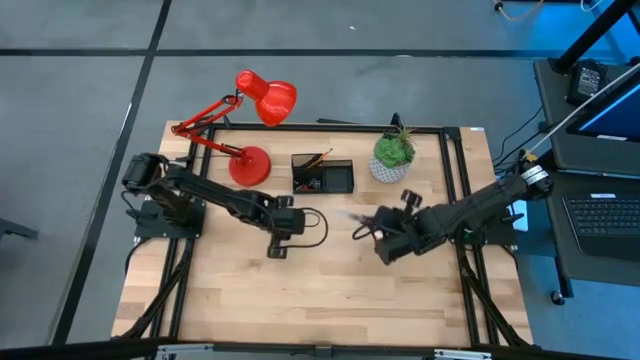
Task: Pick and place office supplies into organizer
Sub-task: Put the scissors into the desk organizer
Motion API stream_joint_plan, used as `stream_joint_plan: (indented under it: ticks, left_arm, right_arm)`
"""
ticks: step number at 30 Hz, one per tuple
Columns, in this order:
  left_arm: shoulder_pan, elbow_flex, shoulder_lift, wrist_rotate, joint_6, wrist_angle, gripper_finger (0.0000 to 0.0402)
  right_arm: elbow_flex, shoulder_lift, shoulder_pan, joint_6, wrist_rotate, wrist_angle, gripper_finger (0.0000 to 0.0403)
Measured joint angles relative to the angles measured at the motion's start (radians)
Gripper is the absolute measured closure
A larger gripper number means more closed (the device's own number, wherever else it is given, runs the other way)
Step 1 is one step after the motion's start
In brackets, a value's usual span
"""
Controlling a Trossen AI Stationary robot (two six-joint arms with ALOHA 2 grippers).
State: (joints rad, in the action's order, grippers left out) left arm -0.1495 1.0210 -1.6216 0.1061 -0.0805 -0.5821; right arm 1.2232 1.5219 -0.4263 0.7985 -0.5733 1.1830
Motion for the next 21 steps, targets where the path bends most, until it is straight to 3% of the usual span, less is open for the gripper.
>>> stream_joint_plan:
  ticks: [6, 14, 21]
  left_arm:
    - [-0.06, 0.0, 0.011, -0.008, -0.042, -0.09, 0.0399]
    - [-0.112, -0.034, 0.011, -0.004, -0.113, -0.112, 0.0399]
    - [-0.124, -0.083, 0.011, 0.0, -0.233, -0.111, 0.04]
  right_arm:
    - [0.073, -0.001, 0.096, -0.396, -0.295, -0.037, 0.0387]
    - [0.073, 0.019, 0.226, -1.24, -0.69, -0.373, 0.0387]
    - [0.073, 0.076, 0.343, -1.84, -0.746, -0.728, 0.0387]
